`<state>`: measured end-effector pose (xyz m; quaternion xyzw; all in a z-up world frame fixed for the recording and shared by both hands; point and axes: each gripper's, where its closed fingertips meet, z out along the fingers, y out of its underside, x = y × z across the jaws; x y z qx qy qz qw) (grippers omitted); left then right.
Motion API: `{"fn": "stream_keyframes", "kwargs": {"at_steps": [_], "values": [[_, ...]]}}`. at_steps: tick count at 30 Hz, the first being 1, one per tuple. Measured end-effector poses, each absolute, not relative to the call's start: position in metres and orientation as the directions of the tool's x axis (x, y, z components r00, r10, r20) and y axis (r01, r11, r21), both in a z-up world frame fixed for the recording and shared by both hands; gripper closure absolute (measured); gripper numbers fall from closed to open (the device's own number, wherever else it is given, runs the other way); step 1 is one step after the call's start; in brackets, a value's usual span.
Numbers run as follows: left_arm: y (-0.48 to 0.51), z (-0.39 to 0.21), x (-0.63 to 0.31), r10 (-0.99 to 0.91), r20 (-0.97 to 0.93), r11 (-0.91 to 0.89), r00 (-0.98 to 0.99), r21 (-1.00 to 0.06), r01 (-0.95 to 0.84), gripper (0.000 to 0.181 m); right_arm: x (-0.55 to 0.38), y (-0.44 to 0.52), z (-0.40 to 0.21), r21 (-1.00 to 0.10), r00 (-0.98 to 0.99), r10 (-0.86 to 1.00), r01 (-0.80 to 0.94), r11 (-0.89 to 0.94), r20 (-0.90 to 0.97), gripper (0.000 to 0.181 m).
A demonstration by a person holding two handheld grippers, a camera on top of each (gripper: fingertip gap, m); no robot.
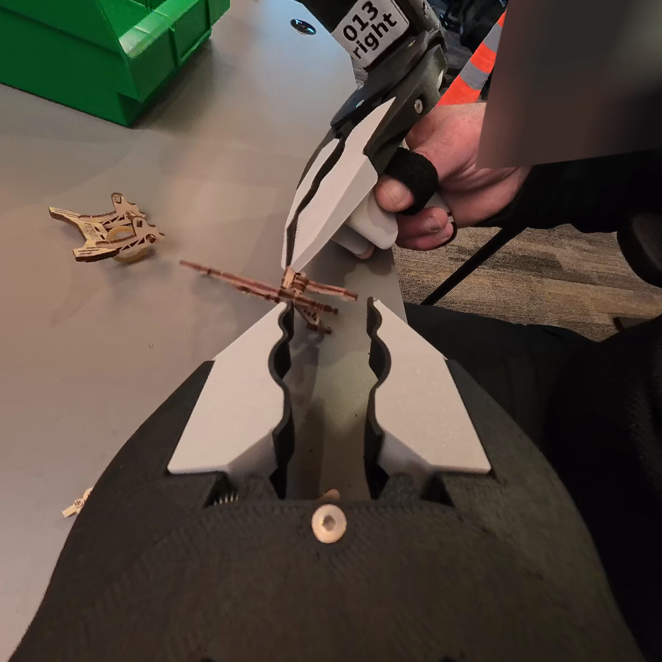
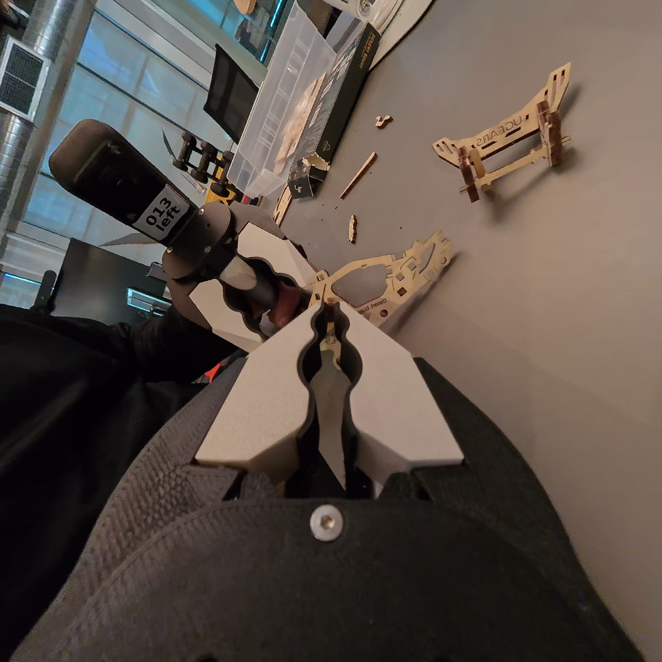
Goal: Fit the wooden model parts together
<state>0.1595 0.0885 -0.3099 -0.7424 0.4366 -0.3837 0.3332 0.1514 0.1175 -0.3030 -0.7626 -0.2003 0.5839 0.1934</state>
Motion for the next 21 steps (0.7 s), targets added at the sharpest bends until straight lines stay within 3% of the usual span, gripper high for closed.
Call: {"fn": "stream_keyframes", "kwargs": {"at_steps": [21], "values": [[0.0837, -0.3118, 0.1624, -0.932, 0.216, -0.331, 0.290, -0.834, -0.442, 0.142, 0.1510, 0.1169, -0.3036, -0.560, 0.302, 0.577, 0.150, -0.815, -0.759, 0.181]]}}
